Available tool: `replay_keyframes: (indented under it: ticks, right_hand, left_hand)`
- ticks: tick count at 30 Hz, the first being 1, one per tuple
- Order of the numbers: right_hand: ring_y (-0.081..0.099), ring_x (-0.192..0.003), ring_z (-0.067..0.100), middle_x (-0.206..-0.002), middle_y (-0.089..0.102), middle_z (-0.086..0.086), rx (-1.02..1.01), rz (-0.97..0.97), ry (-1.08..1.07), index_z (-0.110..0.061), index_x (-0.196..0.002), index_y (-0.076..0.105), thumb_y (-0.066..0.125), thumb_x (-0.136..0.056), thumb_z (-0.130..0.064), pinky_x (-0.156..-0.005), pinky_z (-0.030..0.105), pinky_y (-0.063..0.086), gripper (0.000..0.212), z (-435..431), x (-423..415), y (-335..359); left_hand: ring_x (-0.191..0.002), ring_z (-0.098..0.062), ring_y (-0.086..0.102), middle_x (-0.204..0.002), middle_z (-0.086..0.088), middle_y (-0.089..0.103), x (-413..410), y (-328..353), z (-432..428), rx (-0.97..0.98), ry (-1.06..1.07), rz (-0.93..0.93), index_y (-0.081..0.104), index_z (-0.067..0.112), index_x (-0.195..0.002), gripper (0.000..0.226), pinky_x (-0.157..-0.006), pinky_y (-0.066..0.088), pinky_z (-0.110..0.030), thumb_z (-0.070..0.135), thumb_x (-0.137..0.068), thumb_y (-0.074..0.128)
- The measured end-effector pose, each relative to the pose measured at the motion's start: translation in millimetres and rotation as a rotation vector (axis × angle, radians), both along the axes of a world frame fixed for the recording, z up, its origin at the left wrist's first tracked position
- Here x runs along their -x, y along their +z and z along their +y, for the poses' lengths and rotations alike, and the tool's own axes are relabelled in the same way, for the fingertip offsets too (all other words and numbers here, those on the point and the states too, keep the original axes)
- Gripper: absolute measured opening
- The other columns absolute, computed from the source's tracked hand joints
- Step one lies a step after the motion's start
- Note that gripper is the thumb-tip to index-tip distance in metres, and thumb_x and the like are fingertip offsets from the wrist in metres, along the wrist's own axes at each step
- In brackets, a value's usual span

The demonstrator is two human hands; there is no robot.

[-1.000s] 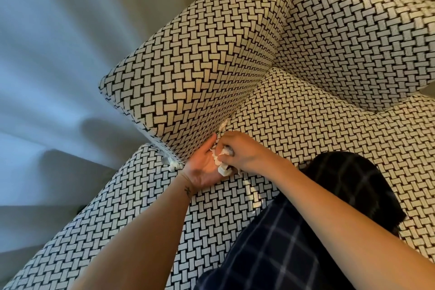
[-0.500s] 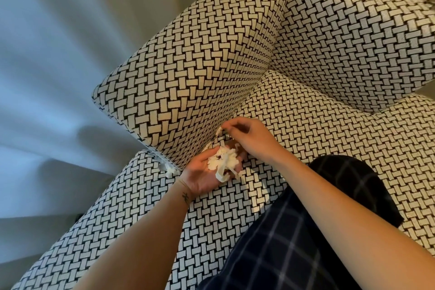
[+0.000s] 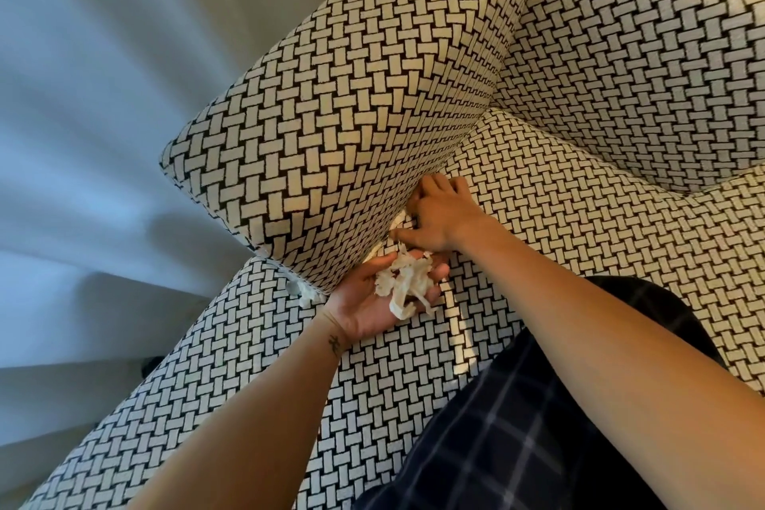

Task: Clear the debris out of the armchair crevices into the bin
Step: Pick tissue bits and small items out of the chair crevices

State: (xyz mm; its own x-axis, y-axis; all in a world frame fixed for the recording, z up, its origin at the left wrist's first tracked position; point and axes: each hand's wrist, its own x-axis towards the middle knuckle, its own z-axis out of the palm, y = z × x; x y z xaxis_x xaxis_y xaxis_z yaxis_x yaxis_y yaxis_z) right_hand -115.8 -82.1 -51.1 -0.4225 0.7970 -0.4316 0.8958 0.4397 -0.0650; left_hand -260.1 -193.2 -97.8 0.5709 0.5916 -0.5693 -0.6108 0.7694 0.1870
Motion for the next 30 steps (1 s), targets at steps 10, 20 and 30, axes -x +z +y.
replay_keyframes:
  ticks: [10,20,30]
  right_hand:
    - [0.011,-0.148,0.034,-0.156,0.026,0.011,0.073,-0.058,-0.243,-0.015,-0.139,0.058,0.062,-0.061,-0.090,-0.121,0.054,0.009,0.108,3,26,-6]
    - [0.009,-0.147,0.031,-0.154,0.026,0.007,0.120,0.033,-0.318,-0.021,-0.129,0.066,0.066,-0.075,-0.074,-0.118,0.048,0.012,0.075,9,23,-12]
    - [0.010,-0.145,0.030,-0.149,0.028,0.007,0.126,0.097,-0.321,-0.024,-0.112,0.073,0.064,-0.079,-0.071,-0.115,0.046,0.014,0.058,5,22,-15]
  left_hand:
    - [-0.125,-0.047,0.059,-0.139,-0.032,0.055,-4,2,0,0.117,0.075,-0.139,0.044,-0.002,-0.137,0.042,-0.105,0.047,-0.056,0.012,-0.097,0.052]
    - [-0.129,-0.045,0.055,-0.141,-0.029,0.054,-4,2,0,0.100,0.091,-0.094,0.054,-0.005,-0.136,0.043,-0.105,0.046,-0.057,0.014,-0.098,0.047]
    - [-0.125,-0.042,0.058,-0.136,-0.030,0.056,-4,1,0,0.041,0.057,-0.083,0.062,-0.008,-0.128,0.046,-0.106,0.044,-0.050,0.020,-0.101,0.038]
